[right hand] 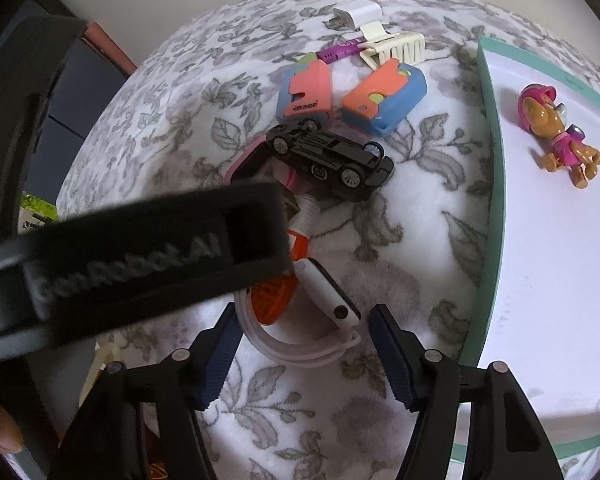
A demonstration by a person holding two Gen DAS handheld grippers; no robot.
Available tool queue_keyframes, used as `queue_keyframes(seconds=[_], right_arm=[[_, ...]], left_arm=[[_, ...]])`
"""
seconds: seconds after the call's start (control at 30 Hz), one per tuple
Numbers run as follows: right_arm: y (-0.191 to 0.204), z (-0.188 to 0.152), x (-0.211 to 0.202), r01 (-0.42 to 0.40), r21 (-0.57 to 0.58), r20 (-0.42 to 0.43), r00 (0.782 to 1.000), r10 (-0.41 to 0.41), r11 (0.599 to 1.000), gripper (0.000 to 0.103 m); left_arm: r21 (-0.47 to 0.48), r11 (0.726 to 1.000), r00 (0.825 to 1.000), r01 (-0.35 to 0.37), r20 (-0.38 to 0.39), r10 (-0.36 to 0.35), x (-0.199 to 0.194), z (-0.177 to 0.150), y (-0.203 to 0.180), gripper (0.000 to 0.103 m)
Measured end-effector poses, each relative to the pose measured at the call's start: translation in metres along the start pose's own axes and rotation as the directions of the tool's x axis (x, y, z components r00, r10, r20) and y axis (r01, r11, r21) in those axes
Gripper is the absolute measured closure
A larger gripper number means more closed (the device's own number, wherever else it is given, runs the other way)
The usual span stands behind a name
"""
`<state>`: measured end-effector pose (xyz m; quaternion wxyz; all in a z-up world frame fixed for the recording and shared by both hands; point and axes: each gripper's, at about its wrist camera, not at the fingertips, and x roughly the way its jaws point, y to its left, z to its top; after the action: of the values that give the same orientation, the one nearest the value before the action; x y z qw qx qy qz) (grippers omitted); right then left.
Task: Organize rigid objects
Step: 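Grasp the gold patterned bar with left tool while right tool grasps white smartwatch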
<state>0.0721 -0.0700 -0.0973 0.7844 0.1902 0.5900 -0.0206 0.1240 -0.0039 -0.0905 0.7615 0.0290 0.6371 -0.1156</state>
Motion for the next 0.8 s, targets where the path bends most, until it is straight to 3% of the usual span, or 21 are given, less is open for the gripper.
queue_keyframes(seconds=[0.23,0.47,0.73,0.8], right_arm=[[-0.002,0.000,-0.001,0.016,0.001,0.004,1.000,-0.016,1.000,0.044],[-0.022,0.001,-0.009,0.045,0.043,0.007,0.999,-0.046,0.998,0.044],[-0.026,0.002,-0.011,0.049,0.044,0.014,0.999,-0.050,0.998,0.044],[-0.026,0.003,-0.009,0.050,0.043,0.011,0.999,-0.050,0.998,0.044]], left_arm=[[-0.012,0.999,0.999,0.029,-0.014,-0.029,0.006,0.001,-0.006,0.004],[0.006,0.996,0.996,0.086,-0.033,-0.086,0.015,-0.005,-0.009,0.023],[0.033,0.995,0.994,0.098,-0.042,-0.097,0.033,-0.005,-0.026,0.024],[0.032,0.992,0.992,0.121,-0.044,-0.119,0.034,-0.005,-0.027,0.034]])
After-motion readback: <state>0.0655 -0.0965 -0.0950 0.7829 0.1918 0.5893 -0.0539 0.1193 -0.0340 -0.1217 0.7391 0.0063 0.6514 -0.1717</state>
